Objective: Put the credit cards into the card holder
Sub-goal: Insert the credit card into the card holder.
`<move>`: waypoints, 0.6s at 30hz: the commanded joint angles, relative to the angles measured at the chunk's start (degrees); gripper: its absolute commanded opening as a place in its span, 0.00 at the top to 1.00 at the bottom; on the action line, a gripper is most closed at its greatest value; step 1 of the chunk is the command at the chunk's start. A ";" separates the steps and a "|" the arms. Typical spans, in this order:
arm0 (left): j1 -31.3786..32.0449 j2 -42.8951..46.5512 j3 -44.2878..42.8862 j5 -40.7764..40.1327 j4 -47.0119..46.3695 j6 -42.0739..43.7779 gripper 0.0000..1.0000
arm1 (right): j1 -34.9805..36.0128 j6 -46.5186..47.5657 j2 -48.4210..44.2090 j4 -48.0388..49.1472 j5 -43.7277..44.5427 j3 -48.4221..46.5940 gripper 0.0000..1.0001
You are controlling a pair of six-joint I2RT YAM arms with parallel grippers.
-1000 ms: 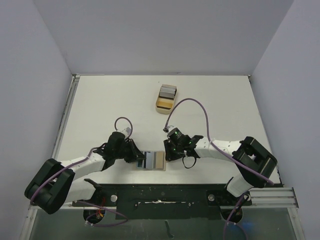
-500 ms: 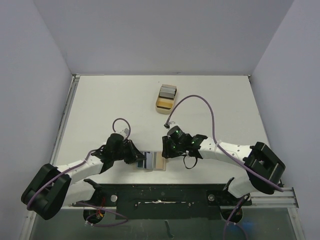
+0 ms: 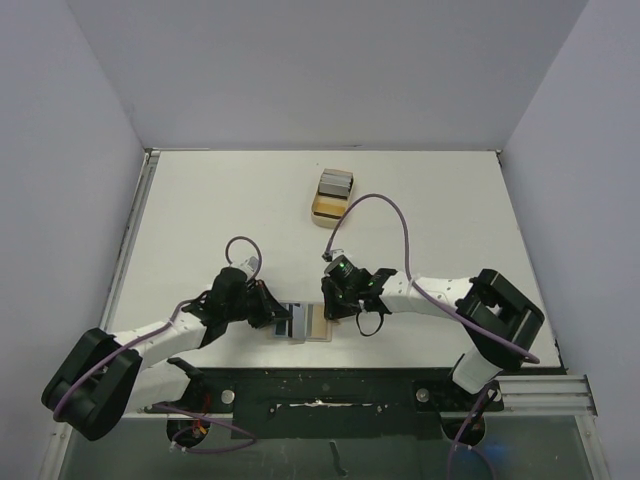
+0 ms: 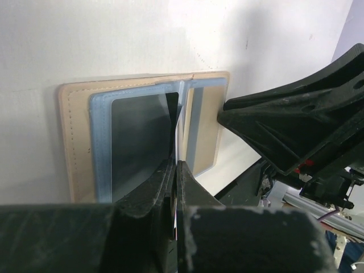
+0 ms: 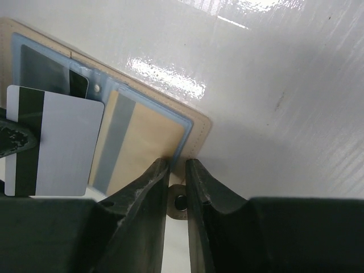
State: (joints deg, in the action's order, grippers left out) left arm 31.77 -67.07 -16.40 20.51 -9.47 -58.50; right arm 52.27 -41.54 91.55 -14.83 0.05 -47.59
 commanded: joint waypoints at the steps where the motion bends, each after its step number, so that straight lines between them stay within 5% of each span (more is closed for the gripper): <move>1: -0.30 1.04 -2.45 0.93 -1.26 3.86 1.00 | 0.46 0.53 1.38 1.87 1.58 -0.75 0.82; 18: -0.85 -0.42 -3.37 3.02 -3.56 5.36 1.00 | 0.44 1.63 1.73 3.04 1.54 0.90 0.88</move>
State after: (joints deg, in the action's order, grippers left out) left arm 31.27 -68.18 -16.78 22.22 -10.87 -54.57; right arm 52.23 -40.77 92.09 -13.63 0.05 -47.70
